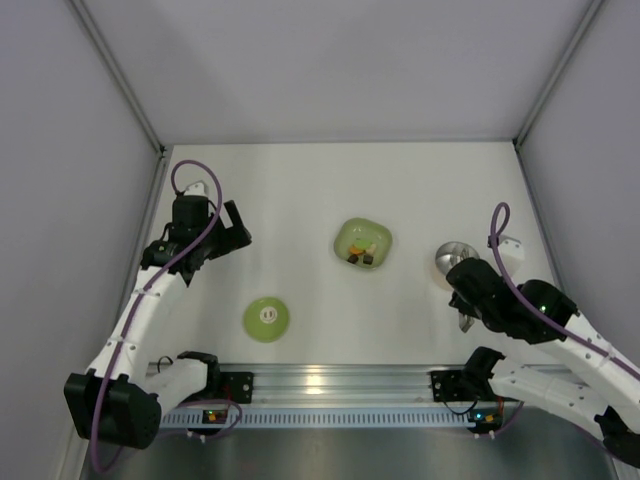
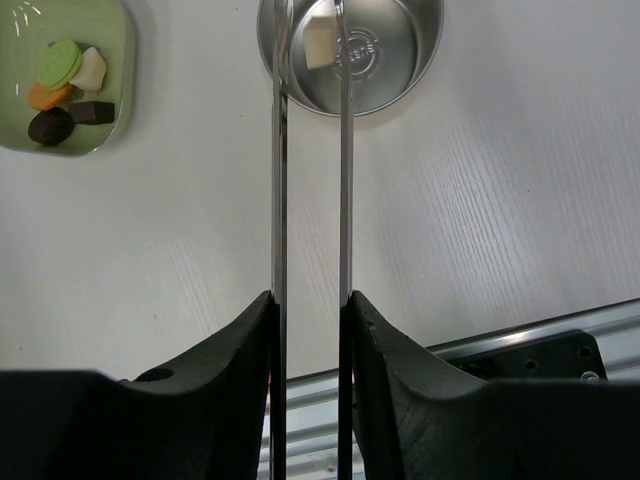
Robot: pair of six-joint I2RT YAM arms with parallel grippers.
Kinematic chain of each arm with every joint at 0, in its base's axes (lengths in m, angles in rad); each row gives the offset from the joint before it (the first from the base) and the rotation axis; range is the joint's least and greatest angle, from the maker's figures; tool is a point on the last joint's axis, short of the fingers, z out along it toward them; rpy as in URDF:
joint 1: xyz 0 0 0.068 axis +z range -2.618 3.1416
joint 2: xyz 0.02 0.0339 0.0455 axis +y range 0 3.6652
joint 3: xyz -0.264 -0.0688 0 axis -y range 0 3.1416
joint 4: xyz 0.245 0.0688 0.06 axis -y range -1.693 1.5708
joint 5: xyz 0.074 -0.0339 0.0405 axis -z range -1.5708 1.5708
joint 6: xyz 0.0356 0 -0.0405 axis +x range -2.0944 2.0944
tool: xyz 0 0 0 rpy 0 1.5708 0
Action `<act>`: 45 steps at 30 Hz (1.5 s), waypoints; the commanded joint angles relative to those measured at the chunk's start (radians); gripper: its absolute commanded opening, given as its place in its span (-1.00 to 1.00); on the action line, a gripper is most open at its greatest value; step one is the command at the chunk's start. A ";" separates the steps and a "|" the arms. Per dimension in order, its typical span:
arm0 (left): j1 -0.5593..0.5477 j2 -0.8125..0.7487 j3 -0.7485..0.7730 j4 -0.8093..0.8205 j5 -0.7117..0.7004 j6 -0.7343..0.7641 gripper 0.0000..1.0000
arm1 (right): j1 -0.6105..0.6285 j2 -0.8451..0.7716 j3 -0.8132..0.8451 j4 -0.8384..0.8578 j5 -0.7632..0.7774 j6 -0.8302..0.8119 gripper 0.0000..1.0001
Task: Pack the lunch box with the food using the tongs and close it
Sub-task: Place the fake food in the packing box, then pick up the fake food from the plate.
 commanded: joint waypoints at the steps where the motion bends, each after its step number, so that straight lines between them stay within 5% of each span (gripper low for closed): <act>1: -0.005 0.003 0.004 0.051 0.010 0.001 0.98 | -0.011 0.010 0.008 -0.131 0.034 0.001 -0.29; 12: -0.005 0.005 0.003 0.051 0.015 -0.002 0.98 | -0.011 0.031 0.062 -0.073 0.035 -0.072 -0.23; 31: -0.005 0.002 -0.001 0.048 0.007 0.004 0.98 | -0.011 0.459 0.229 0.486 -0.218 -0.410 -0.20; 45: -0.005 0.008 -0.001 0.048 0.015 0.006 0.98 | -0.011 0.705 0.298 0.612 -0.296 -0.467 -0.14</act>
